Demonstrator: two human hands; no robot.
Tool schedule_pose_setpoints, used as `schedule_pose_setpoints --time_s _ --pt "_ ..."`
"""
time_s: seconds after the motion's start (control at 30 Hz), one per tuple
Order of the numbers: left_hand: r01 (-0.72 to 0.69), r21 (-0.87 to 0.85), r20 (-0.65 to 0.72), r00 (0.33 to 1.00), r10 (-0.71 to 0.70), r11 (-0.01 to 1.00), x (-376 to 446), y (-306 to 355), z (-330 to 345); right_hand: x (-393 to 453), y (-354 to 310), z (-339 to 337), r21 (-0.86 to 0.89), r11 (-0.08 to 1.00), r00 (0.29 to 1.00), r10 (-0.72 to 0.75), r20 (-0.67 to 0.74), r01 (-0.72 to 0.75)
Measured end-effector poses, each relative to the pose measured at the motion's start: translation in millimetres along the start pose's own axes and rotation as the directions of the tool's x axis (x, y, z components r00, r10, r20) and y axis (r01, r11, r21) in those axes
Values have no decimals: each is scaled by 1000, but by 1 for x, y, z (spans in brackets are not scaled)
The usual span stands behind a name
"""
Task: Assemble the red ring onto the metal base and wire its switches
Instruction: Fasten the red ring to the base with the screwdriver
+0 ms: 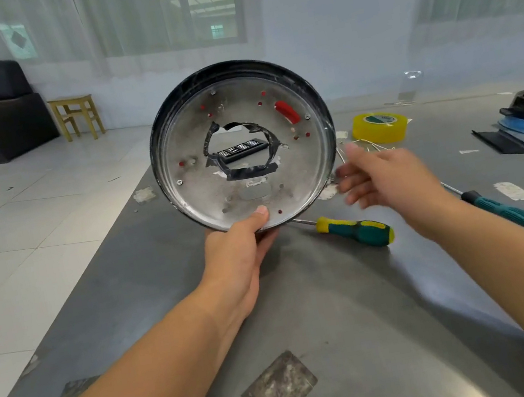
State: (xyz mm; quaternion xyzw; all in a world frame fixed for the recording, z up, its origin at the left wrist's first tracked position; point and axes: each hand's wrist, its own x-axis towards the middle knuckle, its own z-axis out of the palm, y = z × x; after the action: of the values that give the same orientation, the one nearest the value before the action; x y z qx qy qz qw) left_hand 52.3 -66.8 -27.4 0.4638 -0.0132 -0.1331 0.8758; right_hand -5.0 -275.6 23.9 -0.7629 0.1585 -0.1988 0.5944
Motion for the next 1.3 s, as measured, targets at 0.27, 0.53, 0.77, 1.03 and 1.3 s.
schedule_pose_setpoints --time_s 0.27,0.53,0.77,1.03,1.3 --pt "-45 26 -50 998 47 999 14 0 2 57 78 -60 -579 798 945 -40 -324 -165" --pt "-37 14 -66 997 38 999 24 -2 -3 93 79 -41 -675 713 949 -42 -312 -190" --pt "-42 10 -79 996 43 999 27 -3 -4 89 81 -37 -723 679 951 -121 -283 -129" --pt "-44 33 -82 996 47 998 28 -2 -7 45 60 -23 -545 820 908 -349 -231 176" --pt "-32 30 -74 997 34 999 26 -2 -9 -4 21 26 -380 750 766 -626 -145 542"
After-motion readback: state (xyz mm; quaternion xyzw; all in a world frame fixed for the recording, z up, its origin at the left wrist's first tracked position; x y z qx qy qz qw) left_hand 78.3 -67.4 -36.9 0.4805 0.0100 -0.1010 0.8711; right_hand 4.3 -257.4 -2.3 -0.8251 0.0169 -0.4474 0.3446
